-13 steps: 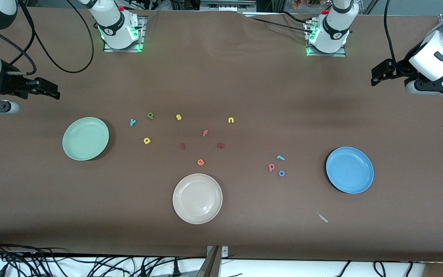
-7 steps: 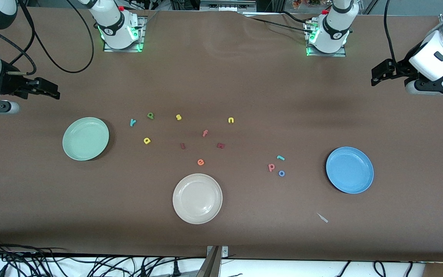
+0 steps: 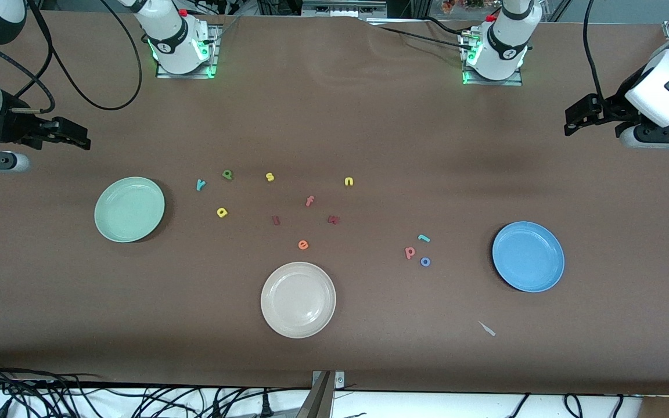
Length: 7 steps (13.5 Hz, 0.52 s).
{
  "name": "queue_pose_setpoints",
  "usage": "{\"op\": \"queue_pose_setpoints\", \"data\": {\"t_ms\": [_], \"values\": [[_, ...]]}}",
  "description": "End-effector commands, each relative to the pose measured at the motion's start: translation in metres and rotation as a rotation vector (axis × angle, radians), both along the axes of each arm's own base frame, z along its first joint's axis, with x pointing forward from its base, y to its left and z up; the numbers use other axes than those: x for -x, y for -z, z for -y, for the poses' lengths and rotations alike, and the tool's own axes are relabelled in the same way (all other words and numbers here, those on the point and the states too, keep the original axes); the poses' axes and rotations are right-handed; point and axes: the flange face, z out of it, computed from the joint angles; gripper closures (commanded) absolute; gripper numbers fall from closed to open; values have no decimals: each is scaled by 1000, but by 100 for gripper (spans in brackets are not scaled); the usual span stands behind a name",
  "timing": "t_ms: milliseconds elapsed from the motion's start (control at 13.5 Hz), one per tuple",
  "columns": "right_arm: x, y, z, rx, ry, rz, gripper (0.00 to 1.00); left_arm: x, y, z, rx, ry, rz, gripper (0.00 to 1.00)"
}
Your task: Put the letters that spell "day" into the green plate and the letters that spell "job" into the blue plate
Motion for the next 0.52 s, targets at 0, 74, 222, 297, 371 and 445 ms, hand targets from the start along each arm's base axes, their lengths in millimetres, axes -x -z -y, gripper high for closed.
{"op": "queue_pose_setpoints", "data": {"t_ms": [0,74,222,297,371,445], "values": [[4,-2,1,-9,-3,-2,0,-6,-11,0,6,-3,8,0],[4,-2,1,-8,-3,-1,0,-10,-10,-4,6,-9,10,0],[4,-2,1,-9,-3,-2,0,-13,-9,-11,3,-23,9,0],[4,-2,1,-8,-1,-2,0,-12,-5,-18,2,-37,-6,0],[4,-1,1,-7,-1,-4,0,-10,-3,-31,0,-59,-31,0],[4,-1,1,-8,-3,-4,0,-9,-4,-44,1,-79,-34,0]]}}
